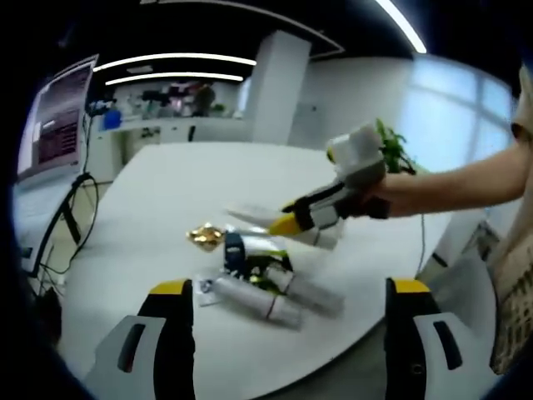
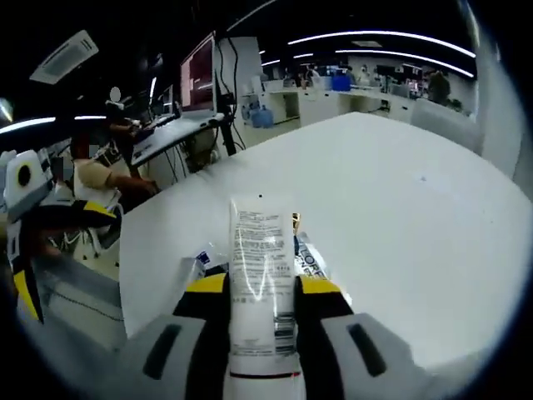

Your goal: Arrange the skincare products in the storage area until every visible bottle or jar stands upright without overlapping.

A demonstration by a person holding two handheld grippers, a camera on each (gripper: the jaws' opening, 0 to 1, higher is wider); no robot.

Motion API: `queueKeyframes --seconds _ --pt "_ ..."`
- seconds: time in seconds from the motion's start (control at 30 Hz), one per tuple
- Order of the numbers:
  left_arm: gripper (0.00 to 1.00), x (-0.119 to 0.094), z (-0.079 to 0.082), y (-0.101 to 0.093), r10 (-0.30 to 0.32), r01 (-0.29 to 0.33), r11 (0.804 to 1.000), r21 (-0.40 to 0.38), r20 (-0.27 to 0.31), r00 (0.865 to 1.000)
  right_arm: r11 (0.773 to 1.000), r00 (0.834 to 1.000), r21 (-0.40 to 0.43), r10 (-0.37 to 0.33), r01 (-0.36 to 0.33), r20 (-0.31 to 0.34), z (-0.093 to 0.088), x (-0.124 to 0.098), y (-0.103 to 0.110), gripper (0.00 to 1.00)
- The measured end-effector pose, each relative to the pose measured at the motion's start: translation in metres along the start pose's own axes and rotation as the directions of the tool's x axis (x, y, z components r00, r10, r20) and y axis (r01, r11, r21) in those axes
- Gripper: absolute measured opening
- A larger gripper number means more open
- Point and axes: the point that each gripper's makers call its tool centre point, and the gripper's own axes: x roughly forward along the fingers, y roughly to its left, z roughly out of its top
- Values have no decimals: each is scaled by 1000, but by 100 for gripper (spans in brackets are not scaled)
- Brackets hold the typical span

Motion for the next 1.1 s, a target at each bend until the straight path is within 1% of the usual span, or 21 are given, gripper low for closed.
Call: queueKeyframes --seconds 0.03,0.07,0.13,0.23,0.3,0.37,0.4,0.47,0.53,0.6,0.63,0.67,0.7,0.77,0.87,0.97,1.0,1.07,1.1 --pt "93 -1 1 0 -5 6 1000 -12 6 1000 1000 1000 10 2 -2 4 -1 -3 1 29" --pt "94 -1 4 -1 -14 15 999 -46 21 1000 999 1000 31 9 -9 13 -2 -8 3 29" --pt "94 -2 5 2 -12 14 997 -70 27 1000 999 1000 43 5 -6 26 -3 -14 5 29" --pt "94 -2 6 0 -19 21 997 -78 21 1000 997 999 79 7 -11 52 -4 -25 10 29" --pt "94 -1 5 -4 -30 30 998 -63 12 999 994 997 111 12 -20 75 -4 -30 13 29" --pt "94 -1 5 -7 -39 39 997 -66 10 999 989 994 147 15 -32 111 -2 -39 18 29" --pt "94 -1 7 -10 -47 49 995 -89 20 999 985 992 170 20 -42 128 -1 -44 22 29" --pt "94 -2 10 -13 -57 60 992 -110 31 998 980 987 189 30 -60 159 2 -50 28 29" --pt "94 -4 14 -17 -64 68 991 -112 38 997 972 979 208 70 -111 192 4 -57 38 29" --pt "93 -5 19 -22 -81 87 989 -122 49 995 965 962 204 111 -164 248 9 -64 49 29" --pt "94 -5 22 -25 -94 100 987 -129 56 994 951 955 239 131 -197 267 9 -67 54 29" --pt "94 -6 26 -29 -107 115 984 -139 63 992 948 953 244 135 -204 273 10 -69 55 29" --pt "94 -6 30 -32 -117 126 982 -143 69 991 944 946 245 148 -222 288 10 -71 59 29" --pt "94 -8 41 -39 -145 158 975 -155 93 985 923 920 252 196 -290 341 14 -80 72 29" --pt "93 -9 52 -45 -169 185 970 -157 109 980 899 889 264 229 -349 396 19 -90 84 29" --pt "92 -9 62 -52 -187 202 970 -137 115 976 873 854 272 255 -405 454 25 -101 94 29" --pt "92 -8 64 -53 -192 206 969 -133 115 975 870 848 272 255 -411 465 26 -104 96 29" --pt "89 -7 71 -57 -210 225 967 -123 122 970 856 830 272 271 -439 488 30 -111 102 29" --pt "87 -7 75 -60 -224 239 963 -122 125 967 855 824 266 275 -446 496 31 -114 104 29"
